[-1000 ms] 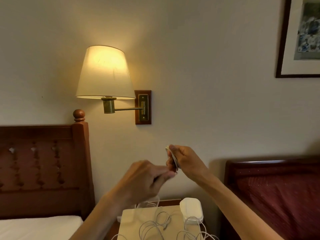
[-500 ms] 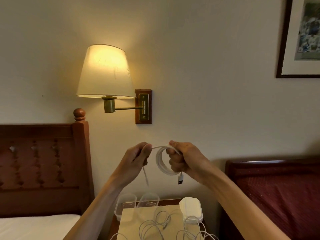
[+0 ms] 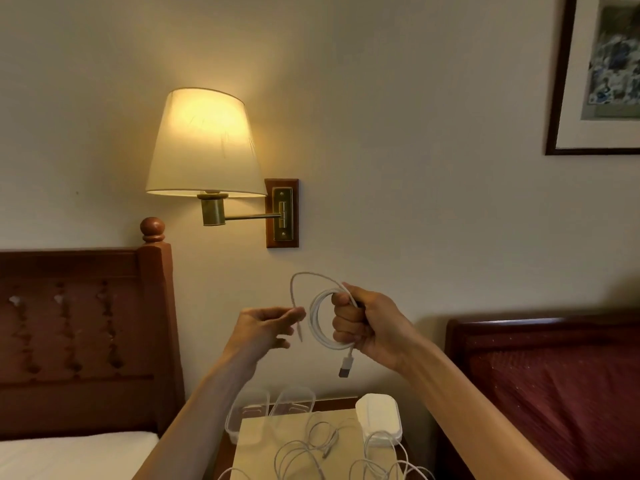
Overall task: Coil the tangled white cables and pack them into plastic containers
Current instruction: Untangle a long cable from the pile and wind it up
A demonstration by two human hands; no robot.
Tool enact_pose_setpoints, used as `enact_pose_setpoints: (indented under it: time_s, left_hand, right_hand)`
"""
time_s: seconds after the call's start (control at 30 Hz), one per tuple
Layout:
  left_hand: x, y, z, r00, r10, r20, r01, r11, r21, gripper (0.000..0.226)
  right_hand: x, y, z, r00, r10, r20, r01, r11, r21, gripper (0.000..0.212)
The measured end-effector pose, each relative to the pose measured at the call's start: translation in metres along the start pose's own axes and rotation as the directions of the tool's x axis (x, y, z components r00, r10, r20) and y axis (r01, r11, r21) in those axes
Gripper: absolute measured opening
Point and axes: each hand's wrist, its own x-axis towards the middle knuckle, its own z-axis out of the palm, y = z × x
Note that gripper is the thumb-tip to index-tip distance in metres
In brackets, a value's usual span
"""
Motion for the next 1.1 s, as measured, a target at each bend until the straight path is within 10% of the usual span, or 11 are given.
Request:
enact_pose_setpoints:
  time_s: [0.2, 0.4, 0.53, 0.77, 1.0, 1.1]
  left_hand:
    - [-0.016, 0.012, 0.028, 0.956, -0.25, 0.151, 0.286, 0.91, -0.3, 0.01]
    - [-0.024, 0.017, 0.035, 0.94, -0.185, 0.287, 0.276, 0.906, -0.321, 0.029]
    - [-0.03, 0.017, 0.045, 0.99, 0.096, 0.102, -0.095, 0.995, -0.018, 0.017]
    - [-0.046, -0.015, 0.047, 0.921, 0.388, 0.03, -0.331, 0.74, 0.585, 0.027]
    - [-0.047, -0.024, 0.034, 0.977, -0.101, 0.187, -0.005, 0.867, 0.498, 0.021]
    - [-0.048, 0.008, 0.016, 0.927, -0.106, 0.36, -0.03, 0.935, 0.354, 0.073]
  right_hand:
    - [0.004, 0.005, 0.002, 1.0, -0.012, -0.025, 0.011, 1.0, -0.017, 0.046]
    - [0.01, 0.001, 0.0, 0.992, -0.076, -0.106, 0.062, 0.99, -0.127, 0.046]
    - [0.019, -0.005, -0.001, 0.987, -0.09, -0.133, 0.071, 0.987, -0.143, 0.044]
    - [0.033, -0.027, -0.004, 0.956, -0.188, -0.224, 0.153, 0.975, -0.164, 0.043]
    - [0.035, -0.015, 0.003, 0.978, -0.157, -0.134, 0.085, 0.898, -0.431, 0.044]
    - [0.033, -0.013, 0.002, 0.987, -0.132, -0.089, 0.071, 0.867, -0.493, 0.044]
